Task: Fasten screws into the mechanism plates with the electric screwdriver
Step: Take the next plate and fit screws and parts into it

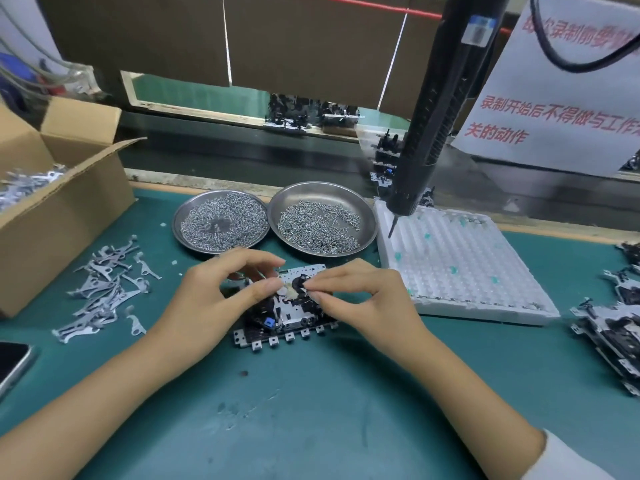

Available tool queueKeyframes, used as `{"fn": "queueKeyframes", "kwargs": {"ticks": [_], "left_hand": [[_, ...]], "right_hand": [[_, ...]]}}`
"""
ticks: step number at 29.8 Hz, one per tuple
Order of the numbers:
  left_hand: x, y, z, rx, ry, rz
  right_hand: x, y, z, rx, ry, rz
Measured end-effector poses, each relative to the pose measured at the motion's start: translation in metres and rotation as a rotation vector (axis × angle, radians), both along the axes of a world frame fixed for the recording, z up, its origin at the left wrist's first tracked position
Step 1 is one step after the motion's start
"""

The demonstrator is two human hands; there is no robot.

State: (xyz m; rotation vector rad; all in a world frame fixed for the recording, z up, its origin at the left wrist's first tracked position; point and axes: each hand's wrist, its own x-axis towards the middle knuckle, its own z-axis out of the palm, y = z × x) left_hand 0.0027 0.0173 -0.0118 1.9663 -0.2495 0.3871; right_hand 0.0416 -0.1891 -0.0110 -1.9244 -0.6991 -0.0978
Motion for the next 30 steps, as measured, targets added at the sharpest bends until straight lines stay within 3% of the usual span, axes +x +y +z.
{"fn": "queueKeyframes", "kwargs": {"ticks": [4,13,24,30], "left_hand": [[-0.004,-0.001,-0.002,-0.093,0.017,0.076],[-0.009,-0.006,-0.004,-0.046,0.001,0.114],[-0.013,-0.008,-0.010,-0.007,0.025,0.083],[-0.014,-0.008,-0.008,0.004,0.006,0.088]], "right_hand": [[-0.004,0.005,-0.005,-0.055,-0.086,0.040],[-0.004,0.011,-0.016,-0.171,-0.316,0.106],[-0.003,0.013,-0.015,-0.275,-0.468,0.118],[-0.003,0.013,-0.016,-0.281,-0.451,0.125]]}}
